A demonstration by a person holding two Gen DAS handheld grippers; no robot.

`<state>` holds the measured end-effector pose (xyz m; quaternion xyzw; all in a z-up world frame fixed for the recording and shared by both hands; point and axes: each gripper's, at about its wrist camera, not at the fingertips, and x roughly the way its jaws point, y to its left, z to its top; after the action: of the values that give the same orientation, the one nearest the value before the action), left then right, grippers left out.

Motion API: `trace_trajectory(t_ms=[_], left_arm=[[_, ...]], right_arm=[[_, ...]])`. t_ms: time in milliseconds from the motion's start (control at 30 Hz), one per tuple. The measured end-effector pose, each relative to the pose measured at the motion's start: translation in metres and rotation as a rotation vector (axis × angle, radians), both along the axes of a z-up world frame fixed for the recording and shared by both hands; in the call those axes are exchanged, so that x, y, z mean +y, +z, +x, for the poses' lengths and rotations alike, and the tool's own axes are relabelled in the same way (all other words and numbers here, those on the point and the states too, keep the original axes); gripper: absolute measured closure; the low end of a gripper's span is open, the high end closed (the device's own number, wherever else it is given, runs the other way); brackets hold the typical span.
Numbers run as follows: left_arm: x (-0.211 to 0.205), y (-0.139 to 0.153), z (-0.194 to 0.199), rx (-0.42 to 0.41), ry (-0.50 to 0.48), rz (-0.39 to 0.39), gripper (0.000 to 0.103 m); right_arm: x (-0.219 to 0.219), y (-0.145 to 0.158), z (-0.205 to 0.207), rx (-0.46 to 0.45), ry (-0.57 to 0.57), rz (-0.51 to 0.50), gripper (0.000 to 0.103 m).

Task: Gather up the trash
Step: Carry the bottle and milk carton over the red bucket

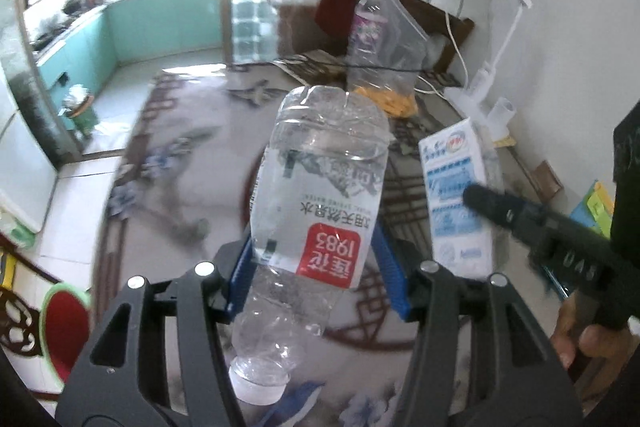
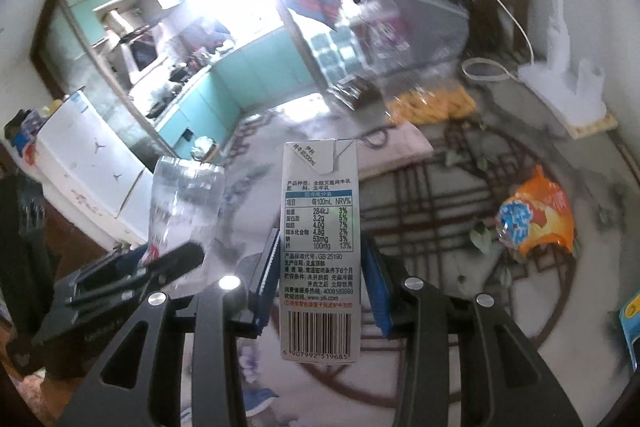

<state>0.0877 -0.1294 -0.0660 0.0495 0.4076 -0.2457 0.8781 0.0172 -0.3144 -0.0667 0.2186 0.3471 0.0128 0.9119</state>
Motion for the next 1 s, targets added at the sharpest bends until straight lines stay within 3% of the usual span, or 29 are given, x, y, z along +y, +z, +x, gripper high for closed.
trace_trajectory(t_ms=[233,467,1000], left_arm=[[0.051,0.015,-0.017,-0.033,0.120,-0.001,0.050],[0.092,0.019,-0.028,-0.043,0.205,-0.013,0.050],[0.144,0.017,-0.033,-0.045,0.265,-0.040,0.050]], right_arm=[[0.029,0.033,-0.006,-0.082,0.057,-0.043,0.065],[0.060,0.042,-0.004,-0.112,0.122,-0.065,0.065],[0.118,0.045,0.000,-0.116,0.188,-0.087,0.065]])
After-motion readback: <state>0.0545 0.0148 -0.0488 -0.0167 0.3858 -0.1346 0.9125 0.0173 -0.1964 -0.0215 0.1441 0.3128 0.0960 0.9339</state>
